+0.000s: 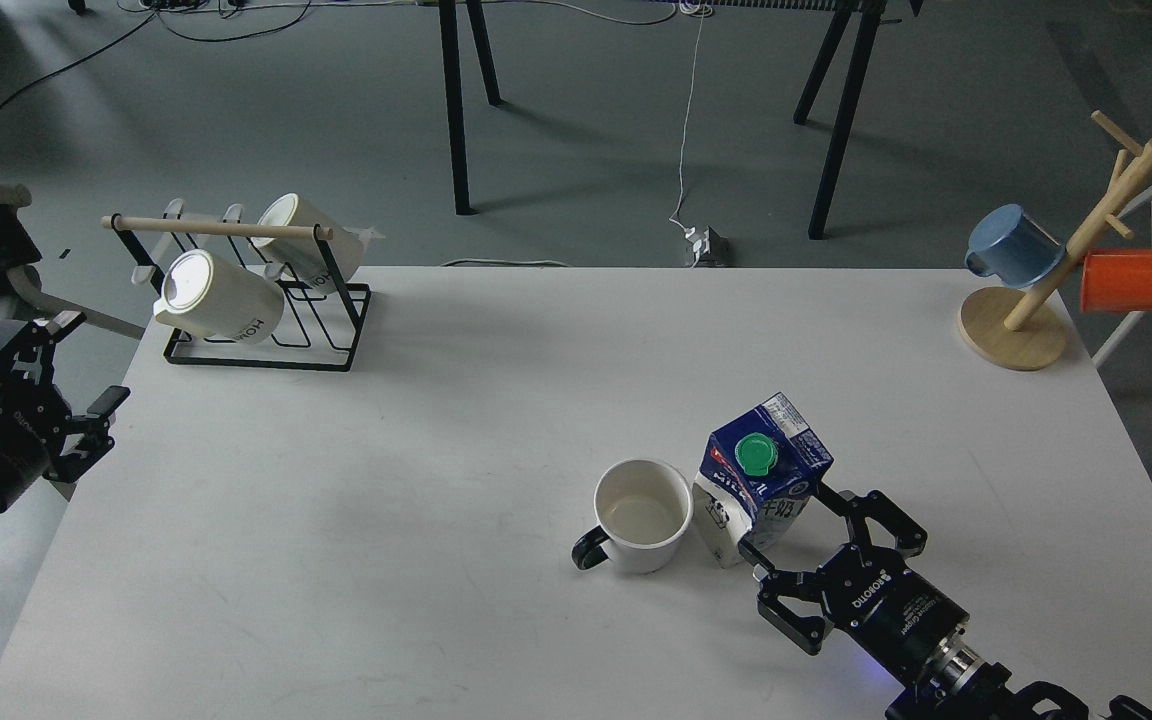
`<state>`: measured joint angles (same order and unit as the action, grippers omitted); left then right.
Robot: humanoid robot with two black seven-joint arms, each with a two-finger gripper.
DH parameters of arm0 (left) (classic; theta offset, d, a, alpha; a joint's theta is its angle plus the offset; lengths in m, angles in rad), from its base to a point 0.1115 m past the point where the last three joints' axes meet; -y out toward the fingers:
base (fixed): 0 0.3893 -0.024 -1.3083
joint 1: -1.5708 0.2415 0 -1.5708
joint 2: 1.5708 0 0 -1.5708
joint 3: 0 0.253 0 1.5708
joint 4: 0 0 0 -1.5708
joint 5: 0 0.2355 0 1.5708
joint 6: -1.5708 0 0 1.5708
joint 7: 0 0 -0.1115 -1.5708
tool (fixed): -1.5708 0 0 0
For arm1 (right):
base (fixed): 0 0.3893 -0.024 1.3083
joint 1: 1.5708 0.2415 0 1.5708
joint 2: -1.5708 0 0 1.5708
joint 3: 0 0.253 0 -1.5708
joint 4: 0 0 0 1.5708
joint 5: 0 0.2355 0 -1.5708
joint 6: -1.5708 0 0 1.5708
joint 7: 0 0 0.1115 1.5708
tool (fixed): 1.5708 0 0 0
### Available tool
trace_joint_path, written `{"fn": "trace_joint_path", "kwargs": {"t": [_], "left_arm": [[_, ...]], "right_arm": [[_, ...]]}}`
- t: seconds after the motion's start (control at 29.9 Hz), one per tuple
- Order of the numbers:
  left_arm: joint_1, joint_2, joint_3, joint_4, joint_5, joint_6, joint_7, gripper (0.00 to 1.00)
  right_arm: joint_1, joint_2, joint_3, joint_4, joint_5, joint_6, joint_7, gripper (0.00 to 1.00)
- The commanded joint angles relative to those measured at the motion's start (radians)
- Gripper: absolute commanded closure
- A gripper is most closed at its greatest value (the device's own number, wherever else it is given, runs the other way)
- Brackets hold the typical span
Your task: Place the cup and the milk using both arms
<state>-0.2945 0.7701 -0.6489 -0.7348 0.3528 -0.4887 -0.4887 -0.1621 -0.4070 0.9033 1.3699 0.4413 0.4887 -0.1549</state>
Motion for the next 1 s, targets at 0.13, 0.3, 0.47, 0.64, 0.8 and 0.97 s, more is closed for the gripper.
{"fn": "trace_joint_path", "kwargs": {"t": [0.13, 0.3, 0.47, 0.64, 0.8, 0.97], "left_arm": [[0.000, 0.001, 0.000, 0.000, 0.000, 0.000, 0.000, 0.00], [-0.003, 0.001, 0.000, 0.000, 0.000, 0.000, 0.000, 0.00], [-0.011, 0.001, 0.000, 0.000, 0.000, 0.000, 0.000, 0.00], [-0.011, 0.000, 0.000, 0.000, 0.000, 0.000, 0.000, 0.00], [-0.006, 0.000, 0.000, 0.000, 0.000, 0.000, 0.000, 0.00], [-0.009, -0.002, -0.002, -0.002, -0.002, 0.000, 0.000, 0.00]], "right_arm": [[-0.118, -0.099, 0.097, 0.109, 0.011, 0.000, 0.000, 0.03], [-0.204, -0.214, 0.224, 0.135, 0.019, 0.000, 0.000, 0.03], [-0.240, -0.303, 0.385, 0.104, 0.017, 0.000, 0.005, 0.03], [-0.220, -0.312, 0.543, 0.066, 0.031, 0.000, 0.006, 0.02], [-0.058, -0.316, 0.530, -0.021, 0.063, 0.000, 0.002, 0.01], [0.142, -0.308, 0.424, -0.149, 0.066, 0.000, 0.002, 0.01]]}}
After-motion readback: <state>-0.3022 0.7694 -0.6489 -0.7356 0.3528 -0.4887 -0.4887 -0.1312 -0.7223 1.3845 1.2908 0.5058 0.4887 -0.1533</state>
